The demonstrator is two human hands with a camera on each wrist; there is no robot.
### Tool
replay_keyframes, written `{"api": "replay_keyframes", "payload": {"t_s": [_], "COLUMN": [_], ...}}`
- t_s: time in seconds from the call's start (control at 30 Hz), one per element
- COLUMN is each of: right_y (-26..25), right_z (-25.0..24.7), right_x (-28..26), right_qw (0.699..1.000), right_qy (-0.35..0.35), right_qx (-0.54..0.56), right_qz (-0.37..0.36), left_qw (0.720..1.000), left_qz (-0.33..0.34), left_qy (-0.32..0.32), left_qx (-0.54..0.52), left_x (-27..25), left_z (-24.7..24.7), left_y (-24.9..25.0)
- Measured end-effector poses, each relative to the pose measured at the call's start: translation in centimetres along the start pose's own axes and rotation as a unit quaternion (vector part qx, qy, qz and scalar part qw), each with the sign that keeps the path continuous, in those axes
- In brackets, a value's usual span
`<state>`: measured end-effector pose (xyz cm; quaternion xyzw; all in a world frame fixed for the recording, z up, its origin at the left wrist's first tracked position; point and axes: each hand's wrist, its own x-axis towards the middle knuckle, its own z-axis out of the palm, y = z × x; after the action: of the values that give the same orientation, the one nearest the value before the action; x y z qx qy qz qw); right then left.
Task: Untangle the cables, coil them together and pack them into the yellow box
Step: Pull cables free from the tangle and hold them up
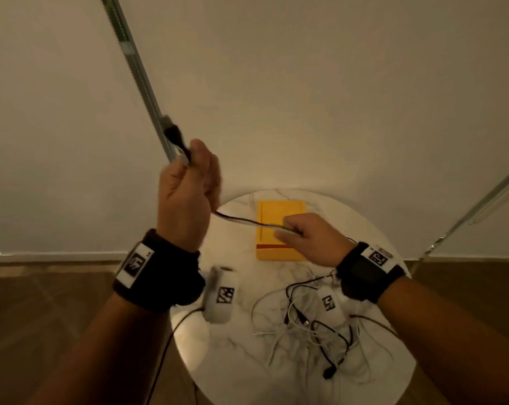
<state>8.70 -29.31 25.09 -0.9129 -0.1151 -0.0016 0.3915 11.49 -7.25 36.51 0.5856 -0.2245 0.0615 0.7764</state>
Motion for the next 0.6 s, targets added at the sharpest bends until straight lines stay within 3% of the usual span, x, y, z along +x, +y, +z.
{"api": "replay_keyframes", "payload": {"t_s": [0.13,0.33,0.47,0.6], "right_y": [10.4,18.4,18.1,15.4], "right_z": [-2.6,-6.1,-6.5,-3.4], "right_x": [-1.9,-5.4,-4.3,-0.6], "right_qw": [0.977,0.934,0.944,0.961], "right_qy": [0.04,0.105,0.118,0.077], "right_qx": [-0.148,-0.194,-0.171,-0.169], "right_qz": [0.146,0.282,0.255,0.207], "left_qw": [0.967,0.912,0.893,0.923], "left_qz": [0.112,0.145,0.119,0.096], "left_qy": [0.087,0.139,0.09,0.09], "left_qx": [0.209,0.357,0.425,0.362], "left_x": [0.8,0.0,-0.9,-1.2], "left_z": [-4.7,-8.2,-7.1,-6.4], "left_y": [0.5,0.1,-0.6,-1.4]}}
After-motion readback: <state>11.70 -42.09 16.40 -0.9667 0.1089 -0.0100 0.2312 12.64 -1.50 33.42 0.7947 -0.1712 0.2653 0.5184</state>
